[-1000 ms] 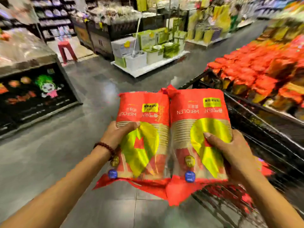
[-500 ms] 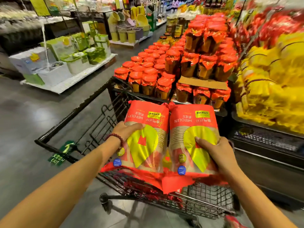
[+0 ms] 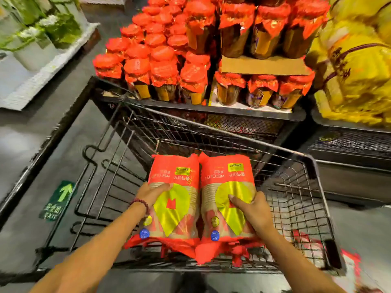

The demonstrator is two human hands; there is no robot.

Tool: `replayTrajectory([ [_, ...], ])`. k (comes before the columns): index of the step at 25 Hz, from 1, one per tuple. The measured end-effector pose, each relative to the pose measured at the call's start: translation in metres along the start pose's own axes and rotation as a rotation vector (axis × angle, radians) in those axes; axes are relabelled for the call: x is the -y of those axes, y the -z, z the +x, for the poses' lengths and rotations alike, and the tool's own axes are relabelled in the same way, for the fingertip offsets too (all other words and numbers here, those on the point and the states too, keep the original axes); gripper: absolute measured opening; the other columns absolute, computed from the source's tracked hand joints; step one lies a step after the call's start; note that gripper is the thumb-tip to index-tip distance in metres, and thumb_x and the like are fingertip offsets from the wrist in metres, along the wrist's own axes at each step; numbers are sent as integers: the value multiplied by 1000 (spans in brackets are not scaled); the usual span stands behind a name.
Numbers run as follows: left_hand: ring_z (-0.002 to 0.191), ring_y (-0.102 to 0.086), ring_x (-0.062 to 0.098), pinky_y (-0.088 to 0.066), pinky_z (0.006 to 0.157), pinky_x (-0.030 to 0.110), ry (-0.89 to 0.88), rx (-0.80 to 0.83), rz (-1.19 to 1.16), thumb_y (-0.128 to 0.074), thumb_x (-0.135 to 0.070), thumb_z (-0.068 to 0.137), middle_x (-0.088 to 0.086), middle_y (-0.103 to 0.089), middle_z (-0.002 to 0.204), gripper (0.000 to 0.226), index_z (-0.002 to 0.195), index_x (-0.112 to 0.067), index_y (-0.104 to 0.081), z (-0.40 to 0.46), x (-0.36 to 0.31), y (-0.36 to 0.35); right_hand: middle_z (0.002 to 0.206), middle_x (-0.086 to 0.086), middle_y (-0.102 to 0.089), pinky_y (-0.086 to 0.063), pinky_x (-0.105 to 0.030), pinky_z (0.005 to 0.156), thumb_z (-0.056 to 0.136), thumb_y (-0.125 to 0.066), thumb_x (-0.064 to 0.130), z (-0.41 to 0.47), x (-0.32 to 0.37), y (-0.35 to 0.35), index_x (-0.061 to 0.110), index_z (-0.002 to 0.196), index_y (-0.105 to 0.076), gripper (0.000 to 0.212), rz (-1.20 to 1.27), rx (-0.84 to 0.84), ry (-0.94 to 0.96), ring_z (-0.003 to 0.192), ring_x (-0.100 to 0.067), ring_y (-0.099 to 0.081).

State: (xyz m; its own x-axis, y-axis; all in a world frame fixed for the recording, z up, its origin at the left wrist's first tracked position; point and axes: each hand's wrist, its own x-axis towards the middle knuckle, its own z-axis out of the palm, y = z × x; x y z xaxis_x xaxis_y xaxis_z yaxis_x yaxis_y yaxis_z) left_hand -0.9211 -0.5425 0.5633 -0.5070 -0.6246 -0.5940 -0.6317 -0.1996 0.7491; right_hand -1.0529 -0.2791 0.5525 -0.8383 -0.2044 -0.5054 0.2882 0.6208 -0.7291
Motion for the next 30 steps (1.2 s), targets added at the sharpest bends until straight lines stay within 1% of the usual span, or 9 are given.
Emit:
replayTrajectory([
  [1,70,-63,15,-51,68,25,37,4,22,-79,-42,39,-5,-68,68,42,75,-24,-66,13,9,1,107,-5,-64,-51,-38,86,70,-84,45,5,-4,-13,8,113,-49,66,2,12,-36,101,-29,-65],
  [4,69,-62,14,-48,58,18,89,10,85,-83,-36,51,-7,-65,70,39,82,-21,-64,35,40,3,103,-4,-64,-51,-37,82,69,-84,46,7,-21,-44,8,112,-49,67,-27,48,-153,98,-29,-66],
  [9,75,-67,19,-51,72,29,140,61,152,-80,-42,46,-12,-71,68,41,79,-23,-68,64,76,7,99,-4,-60,-44,-29,73,74,-84,35,6,-25,-58,14,106,-43,56,-36,49,-210,85,-23,-60],
  [14,92,-70,22,-54,89,39,174,58,176,-81,-72,33,1,-75,93,93,105,-15,-67,90,113,10,85,4,-59,-38,-10,48,79,-80,31,-6,-13,-61,15,103,-42,48,-67,55,-214,64,-5,-52],
  [18,92,-61,21,-45,83,28,185,96,384,-75,-63,60,2,-60,103,79,117,-11,-56,62,74,11,109,-11,-65,-44,-28,70,78,-77,46,-11,-6,-65,13,104,-44,53,-194,59,-292,87,-25,-59],
  [21,103,-63,26,-49,89,31,166,183,805,-57,-80,61,6,-62,110,89,120,-13,-57,56,55,12,135,-15,-50,-46,-39,98,75,-59,74,-6,2,-64,6,133,-42,91,-588,175,-301,125,-32,-52],
  [24,112,-61,24,-51,91,35,-133,175,1438,-58,-67,76,5,-63,122,71,124,-16,-58,50,-15,1,141,-14,-45,-44,-44,105,77,-59,72,8,33,-44,10,146,-33,97,-870,122,-63,132,-31,-43],
  [27,140,-35,28,-31,112,45,-749,-70,1491,-48,-69,80,11,-36,151,92,148,-11,-25,35,-126,-24,146,-19,-47,-42,-53,106,79,-67,56,23,92,9,5,140,-48,82,-974,-255,425,136,-37,-43],
  [30,150,-2,26,-6,118,52,-1164,-230,1425,-40,-78,76,4,-3,163,106,153,-18,1,-8,-214,-52,154,-20,-38,-30,-58,111,81,-65,55,14,148,71,7,146,-45,83,-1011,-568,613,143,-40,-35],
])
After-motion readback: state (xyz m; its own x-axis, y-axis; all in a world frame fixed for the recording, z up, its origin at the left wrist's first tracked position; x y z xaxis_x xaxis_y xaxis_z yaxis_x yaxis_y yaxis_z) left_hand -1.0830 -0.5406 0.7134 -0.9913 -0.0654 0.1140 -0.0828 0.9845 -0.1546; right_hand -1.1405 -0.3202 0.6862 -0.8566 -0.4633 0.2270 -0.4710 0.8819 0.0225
